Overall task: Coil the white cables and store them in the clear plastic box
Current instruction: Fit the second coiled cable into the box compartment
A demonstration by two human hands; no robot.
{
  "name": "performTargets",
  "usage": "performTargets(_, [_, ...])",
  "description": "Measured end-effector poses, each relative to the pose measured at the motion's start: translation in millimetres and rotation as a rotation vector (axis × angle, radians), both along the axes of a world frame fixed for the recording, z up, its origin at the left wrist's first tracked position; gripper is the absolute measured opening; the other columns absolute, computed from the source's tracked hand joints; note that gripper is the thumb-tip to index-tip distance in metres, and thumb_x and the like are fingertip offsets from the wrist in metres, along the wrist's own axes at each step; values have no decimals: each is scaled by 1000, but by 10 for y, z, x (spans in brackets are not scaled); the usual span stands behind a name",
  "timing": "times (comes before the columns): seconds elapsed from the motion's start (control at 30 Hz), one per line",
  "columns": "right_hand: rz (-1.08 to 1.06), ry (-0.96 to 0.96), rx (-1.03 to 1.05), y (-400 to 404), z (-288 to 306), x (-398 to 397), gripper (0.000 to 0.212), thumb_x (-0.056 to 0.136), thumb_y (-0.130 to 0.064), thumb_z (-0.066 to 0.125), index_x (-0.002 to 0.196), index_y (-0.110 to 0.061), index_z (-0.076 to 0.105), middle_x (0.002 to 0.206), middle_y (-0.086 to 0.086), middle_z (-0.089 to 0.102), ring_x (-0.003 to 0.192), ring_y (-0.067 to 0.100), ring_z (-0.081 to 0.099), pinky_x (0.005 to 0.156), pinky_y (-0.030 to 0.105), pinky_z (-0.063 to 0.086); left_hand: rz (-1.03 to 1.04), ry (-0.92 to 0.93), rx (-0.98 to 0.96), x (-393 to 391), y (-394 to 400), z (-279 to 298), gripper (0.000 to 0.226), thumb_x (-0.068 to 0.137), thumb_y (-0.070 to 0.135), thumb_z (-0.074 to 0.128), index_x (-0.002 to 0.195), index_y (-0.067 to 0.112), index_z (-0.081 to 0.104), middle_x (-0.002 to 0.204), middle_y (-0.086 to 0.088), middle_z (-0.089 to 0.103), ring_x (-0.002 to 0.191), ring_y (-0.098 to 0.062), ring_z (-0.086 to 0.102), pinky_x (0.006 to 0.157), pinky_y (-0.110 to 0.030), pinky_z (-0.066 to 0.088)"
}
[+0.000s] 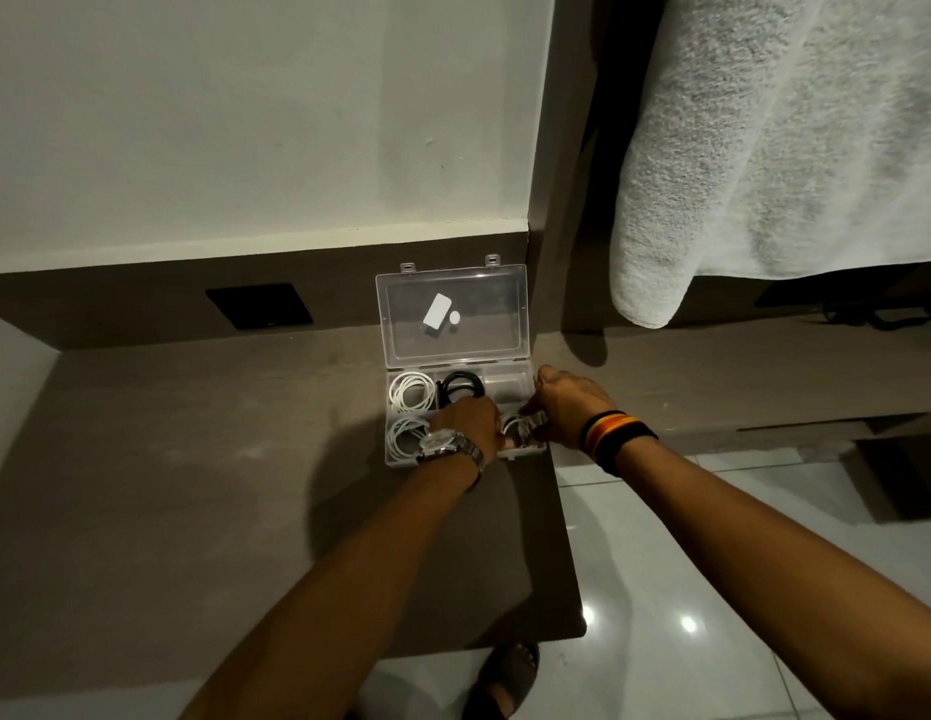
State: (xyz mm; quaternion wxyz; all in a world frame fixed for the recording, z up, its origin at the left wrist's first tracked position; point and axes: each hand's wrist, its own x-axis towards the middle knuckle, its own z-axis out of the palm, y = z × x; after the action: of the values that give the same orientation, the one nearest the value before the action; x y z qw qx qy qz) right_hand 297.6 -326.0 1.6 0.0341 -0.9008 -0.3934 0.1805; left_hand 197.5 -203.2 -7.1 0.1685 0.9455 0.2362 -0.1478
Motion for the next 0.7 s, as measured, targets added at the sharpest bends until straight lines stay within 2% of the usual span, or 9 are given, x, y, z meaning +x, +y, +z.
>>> performTargets(0.1, [17, -63, -41, 32, -15, -25, 52, 82, -33, 81, 126, -17, 59, 119, 7, 65, 107, 25, 66, 98, 39, 55, -57, 6, 96, 37, -15, -33, 34, 82, 44, 74, 98, 15, 70, 94, -7, 69, 84, -25, 66, 74, -37, 56])
performTargets(0.23, [134, -248, -140, 71, -67, -93, 40, 85, -45, 75, 115, -19, 69, 118, 7, 56, 101, 24, 63, 95, 42, 54, -126, -27, 196, 87, -21, -33, 30, 81, 39, 75, 97, 14, 72, 96, -8, 71, 91, -28, 69, 76, -38, 58])
performTargets(0.33, [115, -279, -139, 80, -127, -111, 34, 86, -47, 73, 108, -21, 72, 115, 6, 54, 96, 23, 63, 93, 42, 54, -153, -56, 221, 105, 0, -46, 31, 80, 41, 75, 95, 14, 73, 96, -9, 72, 92, -29, 69, 75, -37, 56])
performTargets(0.47, [49, -134, -60, 32, -47, -141, 35, 90, -45, 69, 115, -21, 70, 118, 6, 54, 100, 23, 62, 99, 41, 51, -144, -66, 193, 97, 43, -50, 33, 82, 42, 73, 94, 11, 72, 97, -9, 71, 92, -29, 68, 77, -39, 57])
performTargets(0.6, [-105, 175, -1, 30, 27, -25, 46, 88, -32, 76, 124, -12, 56, 115, 7, 61, 101, 25, 64, 93, 36, 55, -105, 14, 40, 138, 188, -11, 34, 78, 46, 77, 92, 15, 72, 95, -5, 71, 91, -24, 67, 79, -36, 56])
performTargets(0.7, [-61, 229, -52, 76, 34, 45, 43, 87, -29, 77, 123, -12, 60, 111, 3, 56, 100, 23, 61, 90, 30, 50, -120, 86, -19, 177, 281, 25, 36, 77, 47, 78, 97, 17, 74, 100, -4, 71, 97, -25, 67, 82, -34, 54])
